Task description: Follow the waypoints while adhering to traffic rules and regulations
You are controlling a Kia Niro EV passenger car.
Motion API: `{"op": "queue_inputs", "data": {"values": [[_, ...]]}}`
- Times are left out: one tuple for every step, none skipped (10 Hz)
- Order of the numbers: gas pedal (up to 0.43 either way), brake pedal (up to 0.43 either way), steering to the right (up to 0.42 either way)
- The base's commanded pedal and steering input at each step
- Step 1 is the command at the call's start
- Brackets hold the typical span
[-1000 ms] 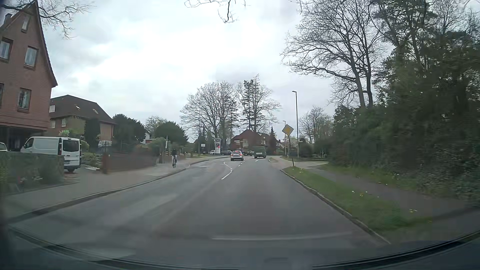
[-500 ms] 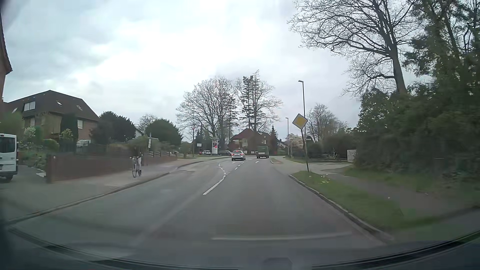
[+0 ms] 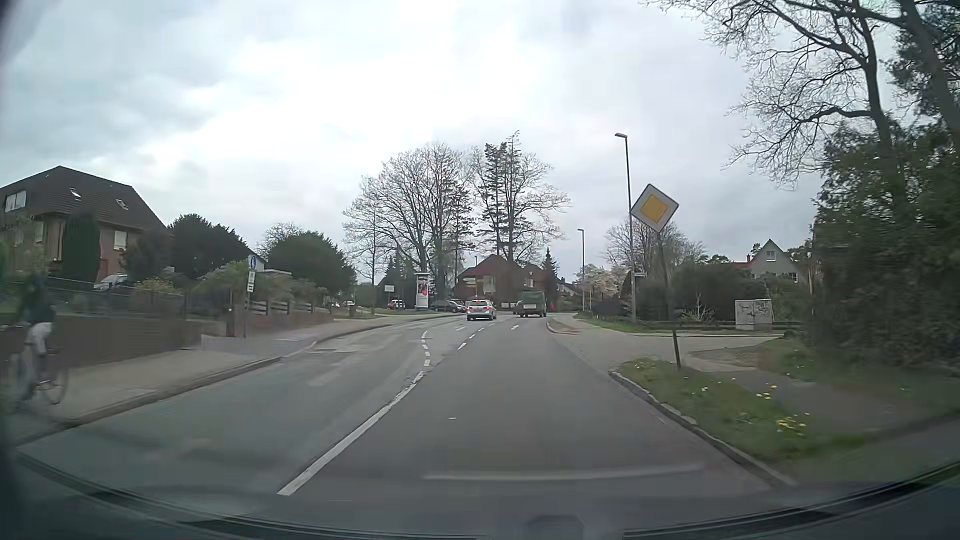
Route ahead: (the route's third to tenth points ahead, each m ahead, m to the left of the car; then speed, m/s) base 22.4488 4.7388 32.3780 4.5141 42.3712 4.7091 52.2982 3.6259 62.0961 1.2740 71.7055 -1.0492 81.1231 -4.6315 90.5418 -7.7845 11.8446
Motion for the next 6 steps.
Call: {"op": "queue_inputs", "data": {"values": [[0.197, 0.000, -0.001], [0.197, 0.000, -0.001], [0.197, 0.000, -0.002], [0.197, 0.000, -0.001], [0.197, 0.000, -0.001], [0.197, 0.000, -0.001]]}}
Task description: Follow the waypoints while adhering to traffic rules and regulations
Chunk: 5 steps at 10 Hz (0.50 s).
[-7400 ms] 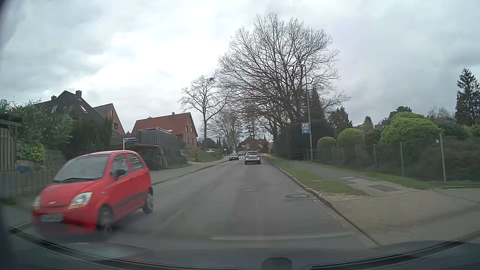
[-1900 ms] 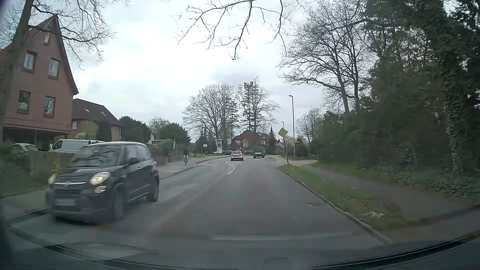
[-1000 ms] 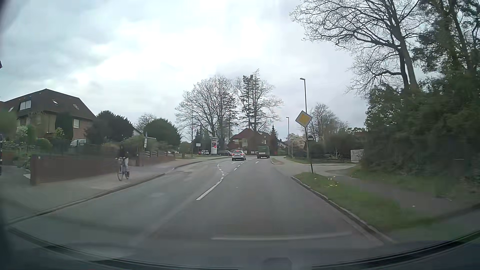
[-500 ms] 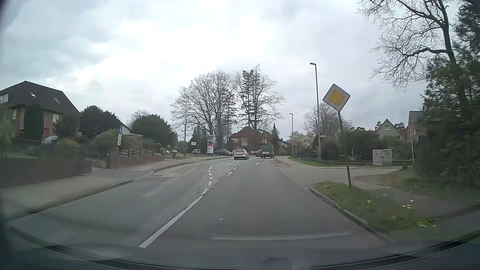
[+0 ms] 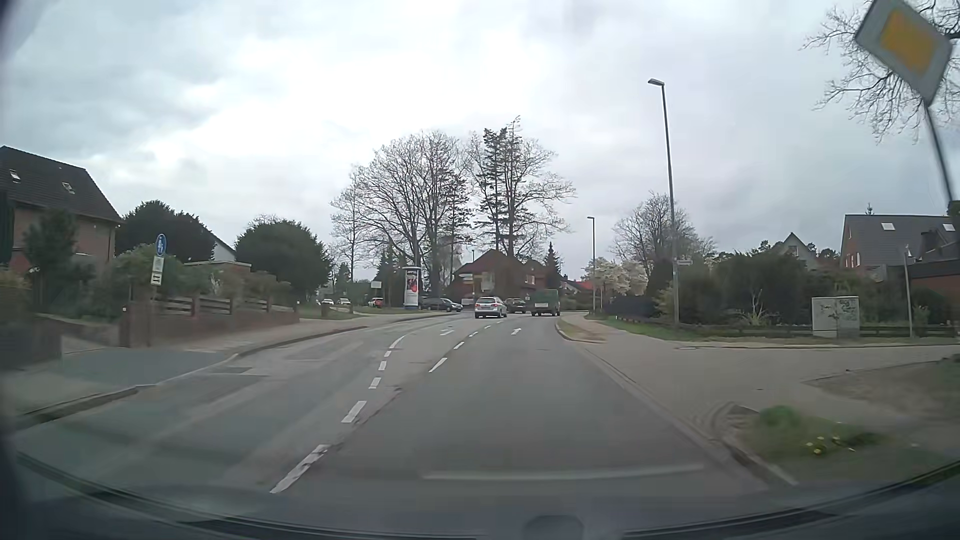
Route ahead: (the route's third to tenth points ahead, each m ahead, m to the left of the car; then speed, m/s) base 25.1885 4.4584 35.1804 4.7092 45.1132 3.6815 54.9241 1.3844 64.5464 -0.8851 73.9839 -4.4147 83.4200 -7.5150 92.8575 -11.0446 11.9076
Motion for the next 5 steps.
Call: {"op": "queue_inputs", "data": {"values": [[0.197, 0.000, -0.001], [0.197, 0.000, -0.001], [0.197, 0.000, 0.000], [0.197, 0.000, 0.000], [0.197, 0.000, 0.000]]}}
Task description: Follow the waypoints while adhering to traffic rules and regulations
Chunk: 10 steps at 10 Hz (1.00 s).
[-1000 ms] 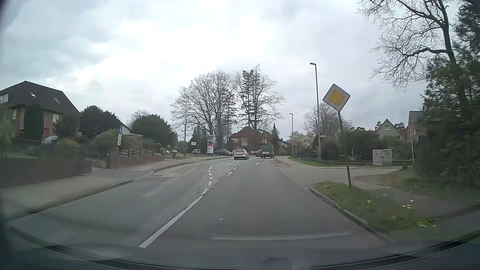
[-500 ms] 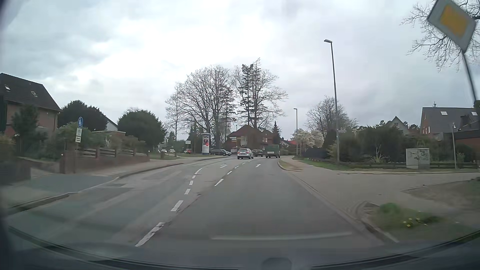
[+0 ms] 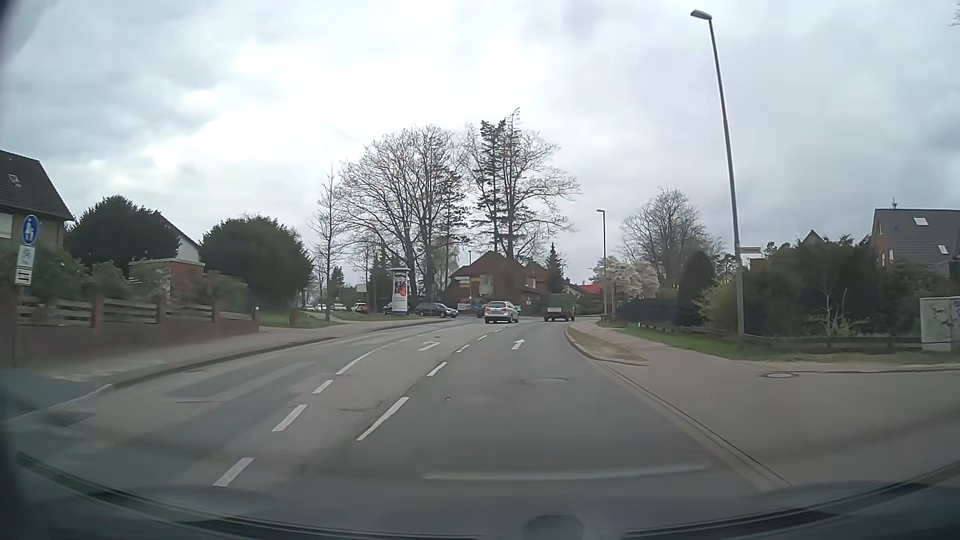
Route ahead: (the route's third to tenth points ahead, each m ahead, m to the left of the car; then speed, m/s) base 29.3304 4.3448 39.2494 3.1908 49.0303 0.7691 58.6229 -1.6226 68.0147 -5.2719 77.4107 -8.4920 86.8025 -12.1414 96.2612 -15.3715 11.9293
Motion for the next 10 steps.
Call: {"op": "queue_inputs", "data": {"values": [[0.197, 0.000, 0.003], [0.197, 0.000, 0.003], [0.197, 0.000, 0.003], [0.197, 0.000, 0.003], [0.197, 0.000, 0.003], [0.197, 0.000, 0.003], [0.197, 0.000, 0.003], [0.197, 0.000, 0.003], [0.197, 0.000, 0.003], [0.197, 0.000, 0.004]]}}
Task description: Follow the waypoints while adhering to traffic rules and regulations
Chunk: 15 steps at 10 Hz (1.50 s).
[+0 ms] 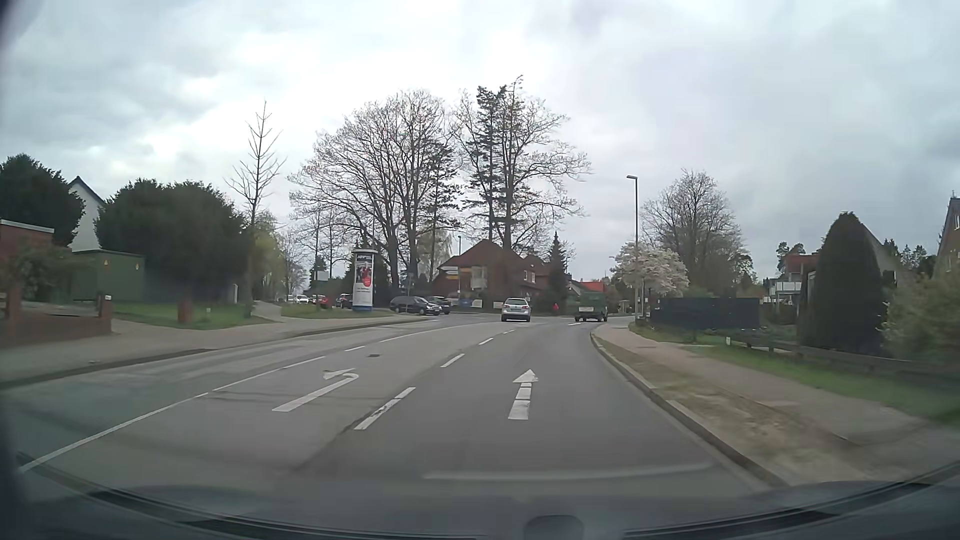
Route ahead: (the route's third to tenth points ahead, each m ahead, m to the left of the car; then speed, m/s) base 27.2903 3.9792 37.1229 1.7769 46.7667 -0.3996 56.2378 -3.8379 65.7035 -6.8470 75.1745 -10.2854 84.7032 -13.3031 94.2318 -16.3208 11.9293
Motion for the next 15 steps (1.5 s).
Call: {"op": "queue_inputs", "data": {"values": [[0.197, 0.000, 0.006], [0.189, 0.000, 0.010], [0.189, 0.000, 0.017], [0.189, 0.000, 0.021], [0.189, 0.000, 0.023], [0.189, 0.000, 0.025], [0.189, 0.000, 0.030], [0.189, 0.000, 0.033], [0.189, 0.000, 0.033], [0.189, 0.000, 0.033], [0.189, 0.000, 0.033], [0.189, 0.000, 0.033], [0.189, 0.000, 0.033], [0.189, 0.000, 0.033], [0.189, 0.006, 0.033]]}}
